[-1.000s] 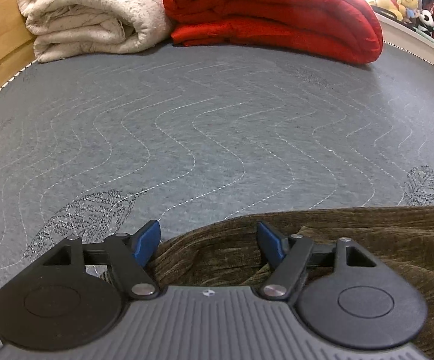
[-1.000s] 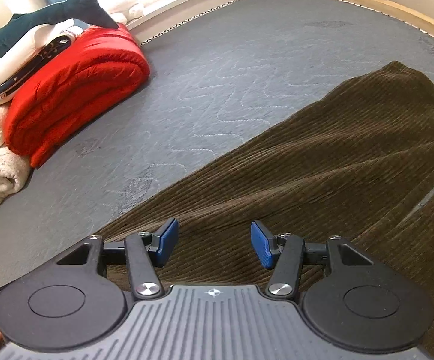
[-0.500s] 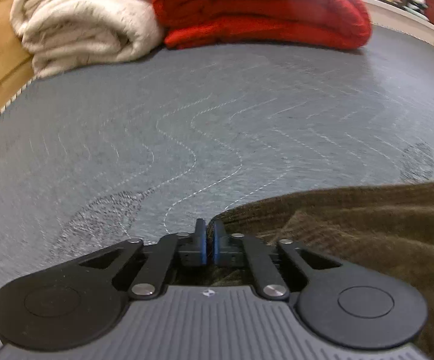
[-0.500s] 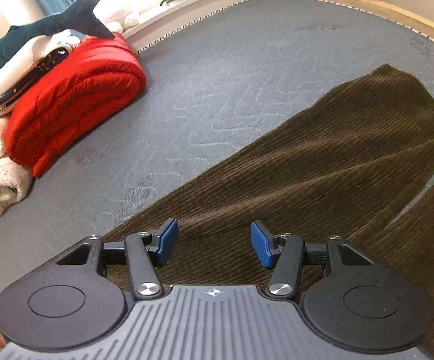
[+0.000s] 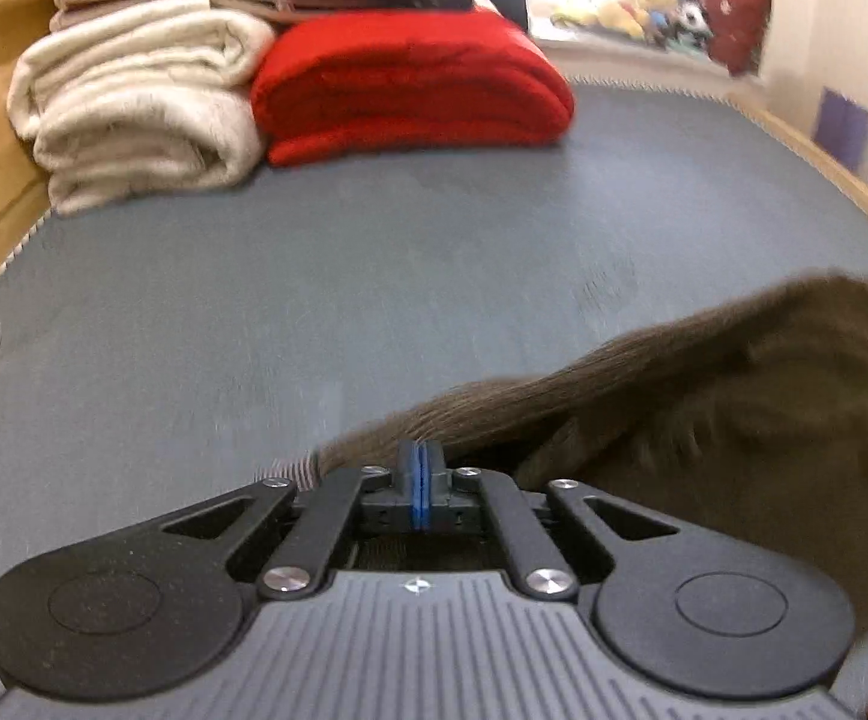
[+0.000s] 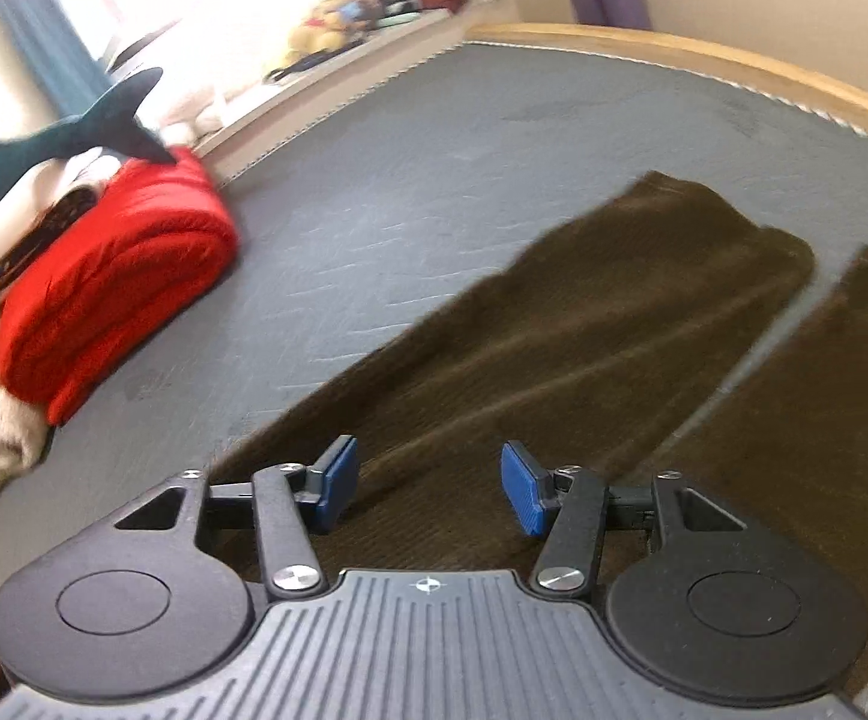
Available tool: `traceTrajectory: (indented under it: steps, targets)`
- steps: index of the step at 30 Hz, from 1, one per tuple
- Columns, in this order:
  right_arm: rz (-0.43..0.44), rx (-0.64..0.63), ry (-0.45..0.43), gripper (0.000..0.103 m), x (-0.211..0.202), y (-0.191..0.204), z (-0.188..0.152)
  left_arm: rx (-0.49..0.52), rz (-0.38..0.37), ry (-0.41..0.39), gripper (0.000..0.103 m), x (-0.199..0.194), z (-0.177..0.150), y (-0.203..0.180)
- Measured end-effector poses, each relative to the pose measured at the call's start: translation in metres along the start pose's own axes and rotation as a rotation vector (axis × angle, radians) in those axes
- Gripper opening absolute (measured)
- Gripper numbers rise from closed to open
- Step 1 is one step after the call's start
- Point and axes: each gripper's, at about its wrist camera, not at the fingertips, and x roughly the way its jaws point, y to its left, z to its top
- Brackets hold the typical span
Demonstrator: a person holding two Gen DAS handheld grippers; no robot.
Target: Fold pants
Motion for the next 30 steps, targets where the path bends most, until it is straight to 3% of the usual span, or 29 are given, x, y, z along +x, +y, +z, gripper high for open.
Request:
traceTrajectory:
  steps: [1,4,6,9,12,13,16,20,23,28,30]
  targets:
    - [0.005,0.008,-0.001,0.024,0.000,-0.004,-0.001,0.021,0.026,0.031,0.000,-0.003,-0.015,-0.002]
    - [-0.028,0.056,0.001,0.022,0.001,-0.017,-0.002,-0.033,0.002,0.170,0.000,0.013,-0.044,0.005]
    - [-0.037,0.076,0.004,0.023,0.004,-0.025,-0.002,-0.092,-0.033,0.117,0.001,0.012,-0.037,0.010]
    - [-0.044,0.118,0.029,0.025,0.014,-0.031,-0.004,-0.082,-0.140,0.016,0.010,0.016,-0.013,-0.002]
    - [-0.047,0.154,0.056,0.025,0.026,-0.031,-0.008,-0.057,-0.210,0.059,0.017,0.041,-0.003,-0.029]
    - [-0.043,0.150,0.056,0.025,0.030,-0.028,-0.009,-0.032,-0.226,0.082,0.021,0.048,-0.002,-0.041]
    - [-0.033,0.142,0.077,0.025,0.042,-0.021,-0.012,0.047,-0.231,0.100,0.053,0.062,0.000,-0.070]
    - [-0.027,0.168,0.106,0.025,0.060,-0.015,-0.014,0.120,-0.276,0.100,0.072,0.072,0.001,-0.105]
    - [-0.019,0.200,0.129,0.026,0.071,-0.011,-0.015,0.191,-0.252,0.109,0.073,0.085,-0.006,-0.135]
    - [0.020,0.202,0.166,0.026,0.086,-0.001,-0.016,0.334,-0.147,0.097,0.071,0.106,-0.014,-0.158]
    - [0.016,0.205,0.171,0.026,0.090,-0.002,-0.016,0.398,-0.104,0.098,0.055,0.112,-0.020,-0.164]
